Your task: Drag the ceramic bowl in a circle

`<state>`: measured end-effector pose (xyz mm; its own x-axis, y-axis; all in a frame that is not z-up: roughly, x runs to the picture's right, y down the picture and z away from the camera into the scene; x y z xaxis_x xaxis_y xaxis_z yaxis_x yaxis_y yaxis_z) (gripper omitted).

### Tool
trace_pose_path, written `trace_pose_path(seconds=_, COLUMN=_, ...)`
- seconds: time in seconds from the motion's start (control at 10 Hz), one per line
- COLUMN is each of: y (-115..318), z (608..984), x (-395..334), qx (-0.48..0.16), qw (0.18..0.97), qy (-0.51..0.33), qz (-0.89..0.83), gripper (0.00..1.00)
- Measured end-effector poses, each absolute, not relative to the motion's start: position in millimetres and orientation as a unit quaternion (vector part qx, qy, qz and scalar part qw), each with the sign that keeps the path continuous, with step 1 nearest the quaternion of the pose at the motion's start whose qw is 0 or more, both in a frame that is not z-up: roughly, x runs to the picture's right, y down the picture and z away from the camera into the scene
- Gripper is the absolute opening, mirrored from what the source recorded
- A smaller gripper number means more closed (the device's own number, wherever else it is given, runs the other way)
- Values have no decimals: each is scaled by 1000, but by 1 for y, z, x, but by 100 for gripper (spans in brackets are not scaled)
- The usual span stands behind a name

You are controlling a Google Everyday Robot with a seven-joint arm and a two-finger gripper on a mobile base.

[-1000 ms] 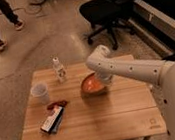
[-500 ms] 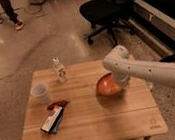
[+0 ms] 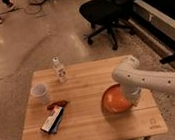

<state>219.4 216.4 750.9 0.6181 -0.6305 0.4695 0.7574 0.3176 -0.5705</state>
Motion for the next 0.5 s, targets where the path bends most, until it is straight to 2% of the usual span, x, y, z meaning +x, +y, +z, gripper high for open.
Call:
trace_pose_path(seconds=0.3, y=249, z=733, x=203, qx=-409, qw=771, qy=-96, qz=-478, gripper=0)
trace_pose_path(seconds=0.5, y=266, z=730, x=163, qx=-407, qw=752, qy=-117, qz=-505, gripper=0)
